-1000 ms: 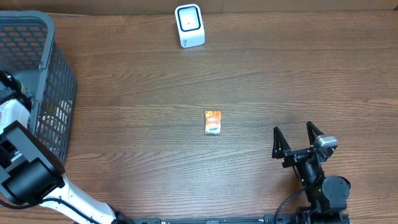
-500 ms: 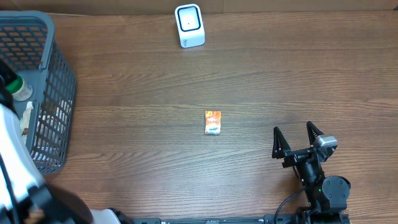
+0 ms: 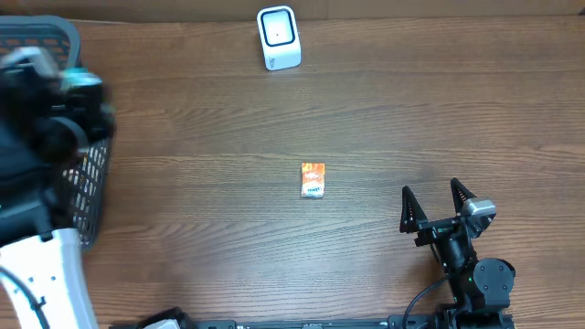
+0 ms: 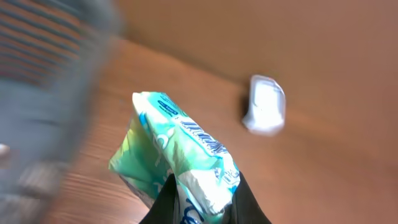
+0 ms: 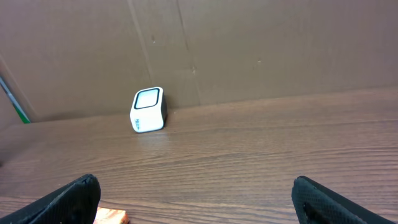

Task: Scan the item barcode
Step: 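Carry the teal tissue pack past the scanner and set it beside the orange pack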

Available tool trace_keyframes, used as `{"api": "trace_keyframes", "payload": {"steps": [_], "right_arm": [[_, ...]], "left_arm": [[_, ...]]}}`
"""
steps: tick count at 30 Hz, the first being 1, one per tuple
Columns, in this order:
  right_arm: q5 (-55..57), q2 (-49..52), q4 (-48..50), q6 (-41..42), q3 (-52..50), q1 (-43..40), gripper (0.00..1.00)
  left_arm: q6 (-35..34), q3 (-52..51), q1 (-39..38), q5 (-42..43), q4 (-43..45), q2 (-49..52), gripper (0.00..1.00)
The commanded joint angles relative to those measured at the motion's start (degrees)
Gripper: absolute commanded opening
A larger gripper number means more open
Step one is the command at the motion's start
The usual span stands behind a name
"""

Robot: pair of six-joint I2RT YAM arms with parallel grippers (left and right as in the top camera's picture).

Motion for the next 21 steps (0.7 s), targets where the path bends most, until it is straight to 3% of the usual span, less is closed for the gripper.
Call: {"api": "trace_keyframes", "payload": {"steps": [1, 6, 11, 21], "right_arm": [[0.2, -0.7, 0.3, -0.2, -0.6, -0.2, 1.00], [0.2, -0.7, 0.3, -0.2, -0.6, -0.2, 1.00], [0.2, -0.7, 0.3, -0.2, -0.6, -0.2, 1.00], [0.2, -0.7, 0.3, -0.2, -0.6, -0.2, 1.00]], "left_arm": [[2.1, 0.4, -9.9, -3.6, -1.9, 1.0, 0.04], [4.5, 0.3, -26.1, -16.6, -4.7, 5.8, 0.05], [8.2, 0.3, -36.8, -20.9, -5.7, 14.5, 0.04], [15.6, 0.3, -44.5, -20.9, -5.8, 34.6, 0.04]]}}
